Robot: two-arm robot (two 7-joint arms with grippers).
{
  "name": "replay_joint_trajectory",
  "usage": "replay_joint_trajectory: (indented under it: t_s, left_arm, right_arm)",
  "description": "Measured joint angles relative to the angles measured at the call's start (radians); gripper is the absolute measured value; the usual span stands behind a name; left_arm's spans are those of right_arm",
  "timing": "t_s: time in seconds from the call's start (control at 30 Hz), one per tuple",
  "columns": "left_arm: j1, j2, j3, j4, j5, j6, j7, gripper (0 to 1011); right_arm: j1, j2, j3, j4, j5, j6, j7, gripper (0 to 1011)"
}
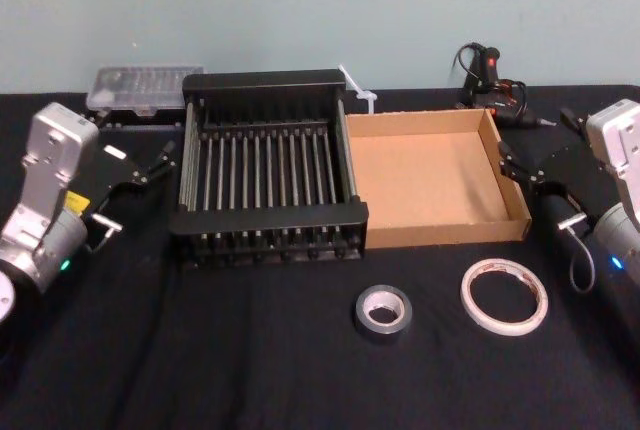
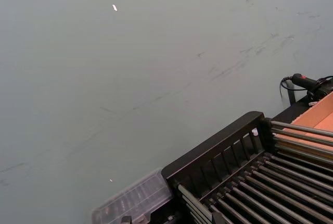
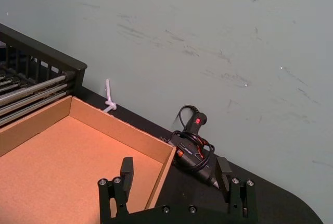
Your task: Pick up the white tape and place it into the black box , Pick up the silver tape and place it into the brown box.
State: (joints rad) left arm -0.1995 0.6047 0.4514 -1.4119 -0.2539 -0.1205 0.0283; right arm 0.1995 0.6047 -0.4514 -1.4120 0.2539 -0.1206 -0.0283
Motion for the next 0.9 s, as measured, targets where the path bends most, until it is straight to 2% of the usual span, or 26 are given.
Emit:
replay_joint_trajectory:
  t_s: [0.9]
  left_arm:
    - [0.0, 0.0, 0.0, 0.0, 0.0, 0.0, 0.0, 1001]
  right_arm:
    - [0.0, 0.0, 0.0, 0.0, 0.0, 0.0, 0.0, 1002]
